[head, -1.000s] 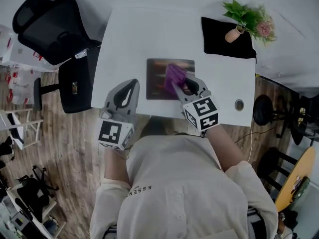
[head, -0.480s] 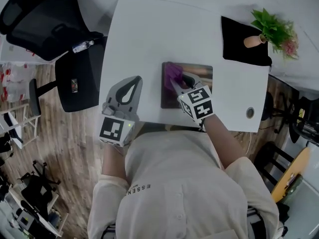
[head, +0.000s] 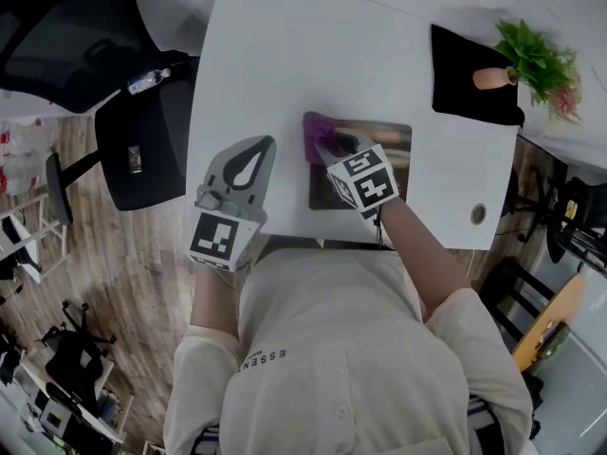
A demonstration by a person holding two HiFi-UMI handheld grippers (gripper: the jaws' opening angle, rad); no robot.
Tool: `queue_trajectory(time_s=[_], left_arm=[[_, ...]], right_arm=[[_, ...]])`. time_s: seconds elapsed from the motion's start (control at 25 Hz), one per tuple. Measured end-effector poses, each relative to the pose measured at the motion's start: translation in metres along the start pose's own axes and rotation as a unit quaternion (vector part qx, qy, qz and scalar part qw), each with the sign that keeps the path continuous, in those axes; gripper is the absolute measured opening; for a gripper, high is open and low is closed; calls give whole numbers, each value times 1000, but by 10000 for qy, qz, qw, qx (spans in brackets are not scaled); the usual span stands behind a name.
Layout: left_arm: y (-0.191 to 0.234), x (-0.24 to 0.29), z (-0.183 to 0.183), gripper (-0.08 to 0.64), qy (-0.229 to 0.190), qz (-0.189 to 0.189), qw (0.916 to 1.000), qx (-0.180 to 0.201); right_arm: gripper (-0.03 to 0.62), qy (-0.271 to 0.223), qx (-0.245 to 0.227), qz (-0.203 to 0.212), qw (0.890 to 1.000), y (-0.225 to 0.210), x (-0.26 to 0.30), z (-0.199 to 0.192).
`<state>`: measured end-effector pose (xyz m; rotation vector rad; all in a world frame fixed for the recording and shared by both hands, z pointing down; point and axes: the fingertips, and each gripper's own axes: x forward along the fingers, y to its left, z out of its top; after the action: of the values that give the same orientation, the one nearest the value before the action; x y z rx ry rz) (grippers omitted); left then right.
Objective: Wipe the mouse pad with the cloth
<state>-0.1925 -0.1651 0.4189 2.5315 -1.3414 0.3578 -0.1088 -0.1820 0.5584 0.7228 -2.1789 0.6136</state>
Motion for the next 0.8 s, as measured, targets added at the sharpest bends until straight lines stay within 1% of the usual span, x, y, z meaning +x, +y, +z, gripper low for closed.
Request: queue_trajectory(time_s=[0.08, 0.24, 0.48, 0.6, 0.72, 0.8], left_arm=[[-2, 4, -2, 3, 5, -77, 10000, 53], [-6, 13, 1, 2, 37, -72, 9999, -74], [-20, 27, 3, 3, 83, -138, 9998, -72], [-29, 33, 4, 2, 43, -235, 9997, 18], [-39, 41, 2, 3, 94, -263, 9996, -34], [-46, 46, 0, 2, 108, -302, 9995, 34]], right_arm=[[94, 32, 46, 49, 10000, -1, 3, -1], [95, 43, 85, 144, 9998, -6, 2, -2], [97, 39, 285, 115, 9995, -25, -11, -14], [97, 25, 350, 37, 9994, -37, -19, -20], [97, 25, 462, -25, 9989, -51, -27, -27], [97, 35, 544, -53, 9985, -60, -33, -33]])
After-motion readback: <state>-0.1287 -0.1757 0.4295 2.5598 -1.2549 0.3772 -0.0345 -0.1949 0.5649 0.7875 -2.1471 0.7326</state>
